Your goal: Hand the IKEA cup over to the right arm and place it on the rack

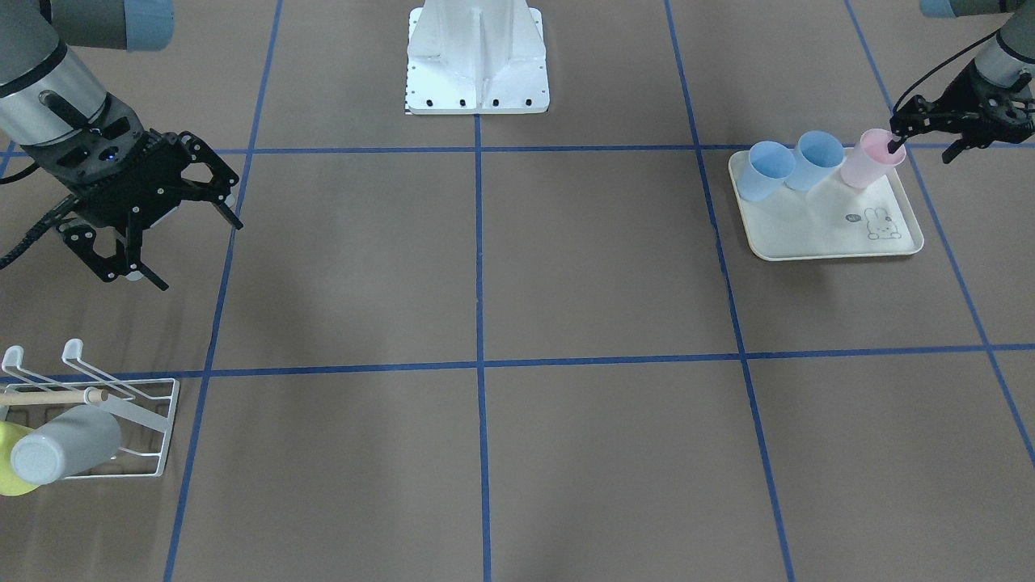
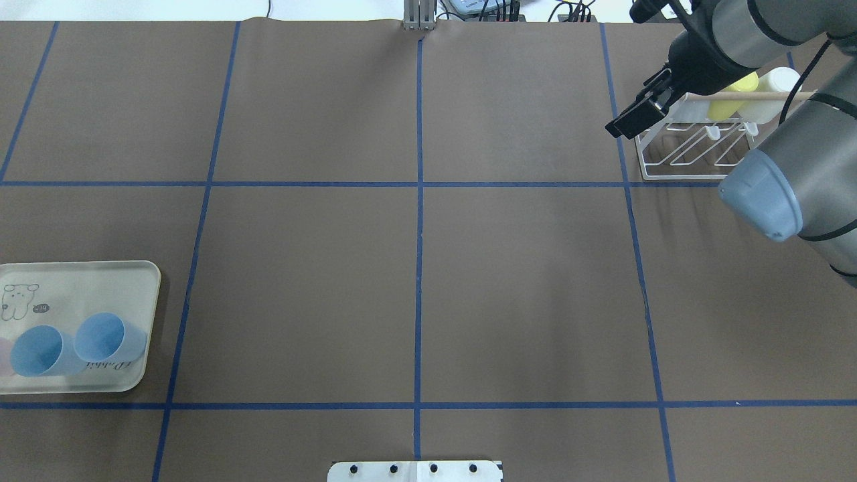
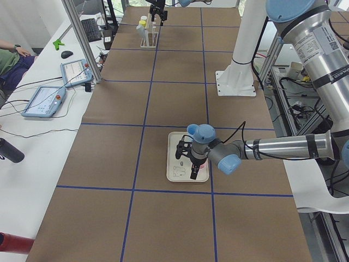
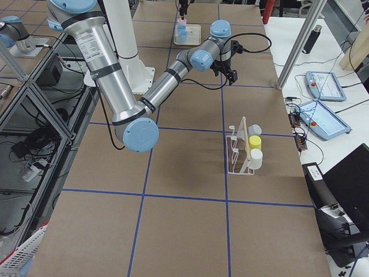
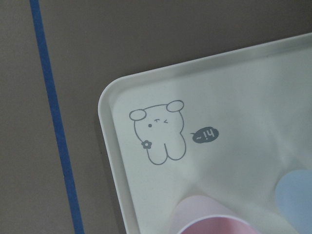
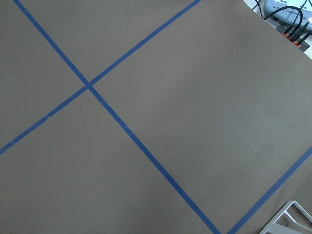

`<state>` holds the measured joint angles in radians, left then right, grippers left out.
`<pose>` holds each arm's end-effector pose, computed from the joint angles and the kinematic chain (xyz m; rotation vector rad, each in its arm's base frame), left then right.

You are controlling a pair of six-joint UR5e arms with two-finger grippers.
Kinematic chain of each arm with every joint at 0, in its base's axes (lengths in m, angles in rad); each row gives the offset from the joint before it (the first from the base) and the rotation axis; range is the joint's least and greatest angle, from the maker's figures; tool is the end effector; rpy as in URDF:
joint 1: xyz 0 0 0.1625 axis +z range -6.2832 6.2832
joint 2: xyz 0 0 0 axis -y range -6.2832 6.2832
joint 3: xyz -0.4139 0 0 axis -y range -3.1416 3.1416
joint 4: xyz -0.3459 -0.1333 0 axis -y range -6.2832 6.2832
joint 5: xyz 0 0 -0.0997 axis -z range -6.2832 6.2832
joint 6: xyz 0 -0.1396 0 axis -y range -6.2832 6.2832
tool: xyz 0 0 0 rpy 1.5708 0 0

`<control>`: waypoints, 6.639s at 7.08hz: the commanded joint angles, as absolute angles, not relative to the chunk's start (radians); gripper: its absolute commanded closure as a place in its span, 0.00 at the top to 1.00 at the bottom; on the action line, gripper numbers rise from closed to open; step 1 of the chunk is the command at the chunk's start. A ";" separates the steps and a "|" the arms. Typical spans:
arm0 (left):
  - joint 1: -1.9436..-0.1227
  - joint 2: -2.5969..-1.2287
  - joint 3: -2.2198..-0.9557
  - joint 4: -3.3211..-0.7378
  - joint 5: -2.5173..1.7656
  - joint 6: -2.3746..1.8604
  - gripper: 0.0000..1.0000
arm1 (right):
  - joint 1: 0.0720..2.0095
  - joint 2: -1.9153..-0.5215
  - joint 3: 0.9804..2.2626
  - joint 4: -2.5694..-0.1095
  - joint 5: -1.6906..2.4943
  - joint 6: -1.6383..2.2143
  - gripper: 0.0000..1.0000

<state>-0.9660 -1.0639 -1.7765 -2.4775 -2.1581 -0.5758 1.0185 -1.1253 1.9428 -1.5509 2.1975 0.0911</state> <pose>0.1118 -0.2601 0.6658 0.1717 0.8003 0.2051 -0.2530 -0.5086 0.2853 0.5923 -0.8301 -0.6834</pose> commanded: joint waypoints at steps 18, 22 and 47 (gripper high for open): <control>-1.338 -1.665 -1.949 -2.201 -2.692 -1.239 0.00 | 0.791 -1.109 1.884 -1.102 1.992 0.283 0.99; -1.225 -1.882 -1.945 -2.215 -2.645 -1.610 0.00 | 0.562 -1.106 1.772 -0.716 1.704 0.316 0.99; -0.854 -2.074 -1.891 -2.266 -2.393 -1.738 0.00 | 0.399 -0.966 1.769 -0.577 1.341 0.209 0.56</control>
